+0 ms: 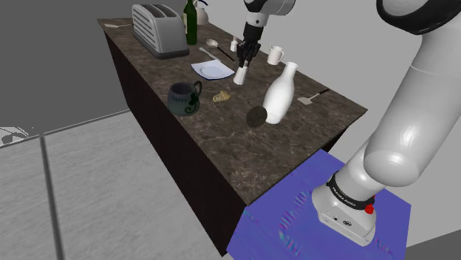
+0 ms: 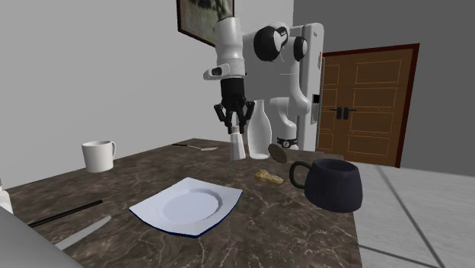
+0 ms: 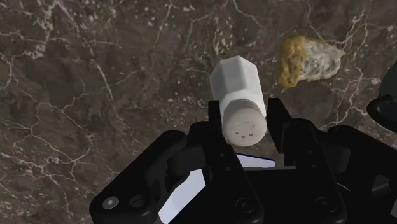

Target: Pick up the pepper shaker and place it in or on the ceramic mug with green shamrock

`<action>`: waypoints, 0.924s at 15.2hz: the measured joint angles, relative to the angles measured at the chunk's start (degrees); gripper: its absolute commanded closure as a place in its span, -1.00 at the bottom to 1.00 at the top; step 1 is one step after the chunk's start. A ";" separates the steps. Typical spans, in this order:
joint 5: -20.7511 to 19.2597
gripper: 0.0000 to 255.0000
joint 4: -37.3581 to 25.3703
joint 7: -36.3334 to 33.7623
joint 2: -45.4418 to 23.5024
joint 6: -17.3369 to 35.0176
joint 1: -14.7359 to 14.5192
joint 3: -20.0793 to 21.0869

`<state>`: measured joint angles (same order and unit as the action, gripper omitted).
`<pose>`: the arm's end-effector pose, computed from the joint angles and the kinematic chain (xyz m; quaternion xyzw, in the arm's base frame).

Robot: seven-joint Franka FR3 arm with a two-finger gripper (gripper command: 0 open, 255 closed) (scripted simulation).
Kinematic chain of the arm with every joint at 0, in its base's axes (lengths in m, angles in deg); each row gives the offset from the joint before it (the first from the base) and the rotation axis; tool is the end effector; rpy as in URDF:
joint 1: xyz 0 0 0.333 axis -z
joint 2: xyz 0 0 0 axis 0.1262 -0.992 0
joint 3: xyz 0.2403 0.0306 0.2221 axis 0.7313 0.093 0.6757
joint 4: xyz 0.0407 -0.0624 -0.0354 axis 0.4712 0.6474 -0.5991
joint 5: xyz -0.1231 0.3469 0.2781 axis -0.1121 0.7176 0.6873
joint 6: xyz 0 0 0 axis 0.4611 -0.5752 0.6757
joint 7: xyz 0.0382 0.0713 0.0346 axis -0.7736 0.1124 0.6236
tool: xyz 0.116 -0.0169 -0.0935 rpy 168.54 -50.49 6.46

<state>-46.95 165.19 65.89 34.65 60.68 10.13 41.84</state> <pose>0.6678 -0.1618 0.3733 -0.9984 0.0297 -0.0105 0.0464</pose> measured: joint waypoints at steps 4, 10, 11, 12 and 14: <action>-0.35 1.00 -2.10 -0.46 0.81 -2.86 -0.03 -0.07; -0.75 1.00 -5.62 -0.94 1.72 -7.25 0.06 -0.22; -0.80 1.00 -6.35 -1.14 1.75 -7.98 0.01 -0.19; -0.85 1.00 -7.05 -1.24 1.85 -8.79 0.01 -0.20; -0.92 1.00 -8.55 -1.43 1.91 -10.33 0.03 -0.21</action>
<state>-47.87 156.64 64.47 36.56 50.35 10.16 41.62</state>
